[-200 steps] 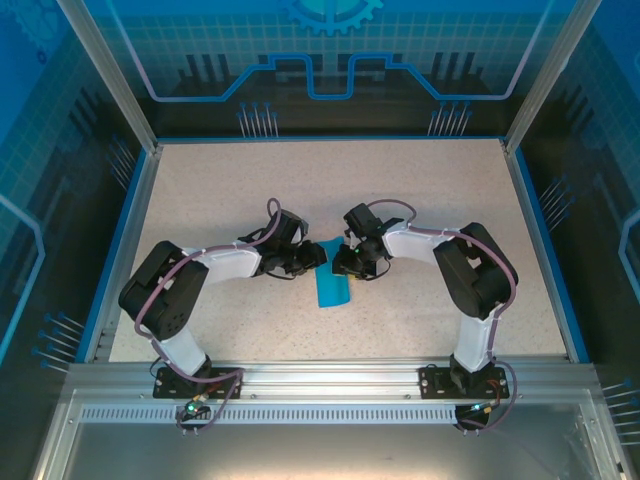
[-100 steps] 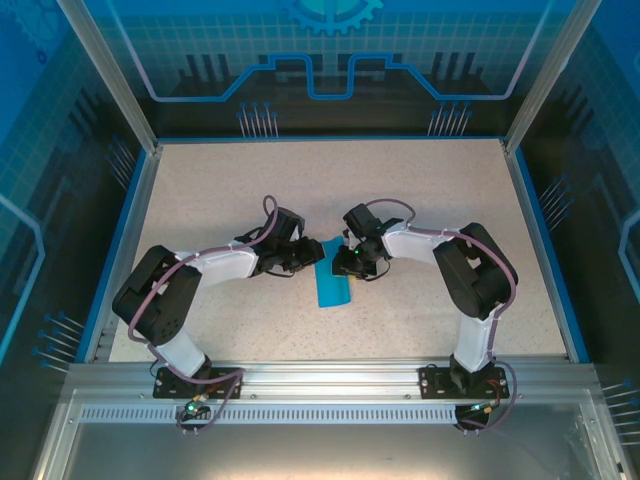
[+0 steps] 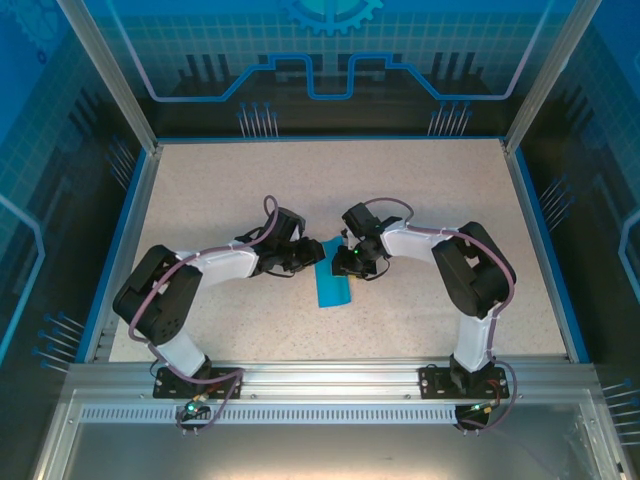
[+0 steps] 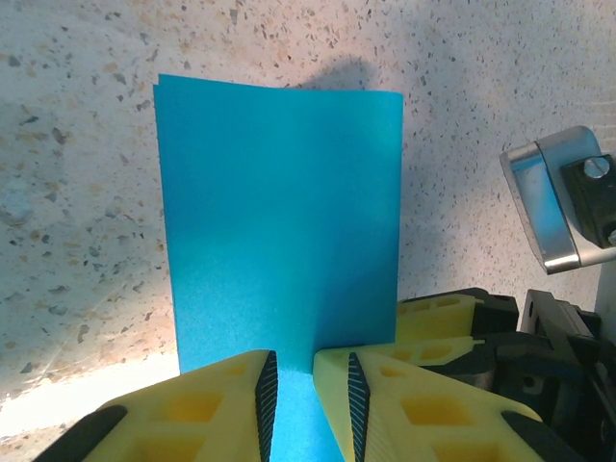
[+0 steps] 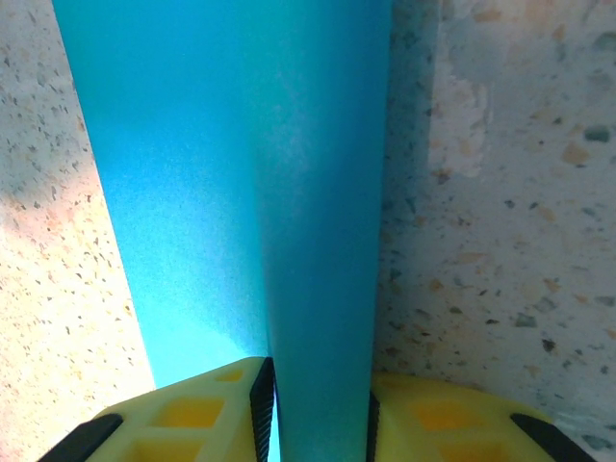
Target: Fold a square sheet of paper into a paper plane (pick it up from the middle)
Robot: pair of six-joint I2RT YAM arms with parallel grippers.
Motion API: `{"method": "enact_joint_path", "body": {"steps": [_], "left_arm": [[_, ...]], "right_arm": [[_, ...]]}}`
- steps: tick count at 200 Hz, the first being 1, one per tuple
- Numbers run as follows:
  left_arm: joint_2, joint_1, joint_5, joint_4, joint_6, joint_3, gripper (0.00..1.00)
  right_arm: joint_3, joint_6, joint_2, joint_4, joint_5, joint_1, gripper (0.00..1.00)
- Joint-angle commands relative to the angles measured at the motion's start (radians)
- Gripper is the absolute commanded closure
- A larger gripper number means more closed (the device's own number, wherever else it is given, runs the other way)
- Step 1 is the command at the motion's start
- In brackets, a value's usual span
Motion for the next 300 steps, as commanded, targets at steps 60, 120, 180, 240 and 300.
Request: {"method": "enact_joint_path", "body": {"steps": [60, 120, 180, 240, 300], "left_arm": [[0.043, -0.005, 0.061, -0.018, 0.023, 0.042, 0.73], [0.06, -0.006, 0.07, -0.026, 0.028, 0.054, 0.73], [0.079, -0.008, 0.082, -0.031, 0.03, 0.063, 0.73], [0.102, -0.013, 0.086, -0.047, 0.034, 0.067, 0.74], [0.127, -0.013, 0.069, -0.082, 0.037, 0.069, 0.76]], "right_arm": [[-0.045, -0.055, 0.166, 0.019, 0.16, 0.016, 0.7], [-0.039, -0.061, 0.175, 0.017, 0.162, 0.016, 0.71], [-0.031, -0.067, 0.188, 0.015, 0.162, 0.015, 0.72], [-0.028, -0.067, 0.198, 0.014, 0.165, 0.016, 0.72], [-0.026, -0.062, 0.201, 0.016, 0.154, 0.016, 0.72]]}}
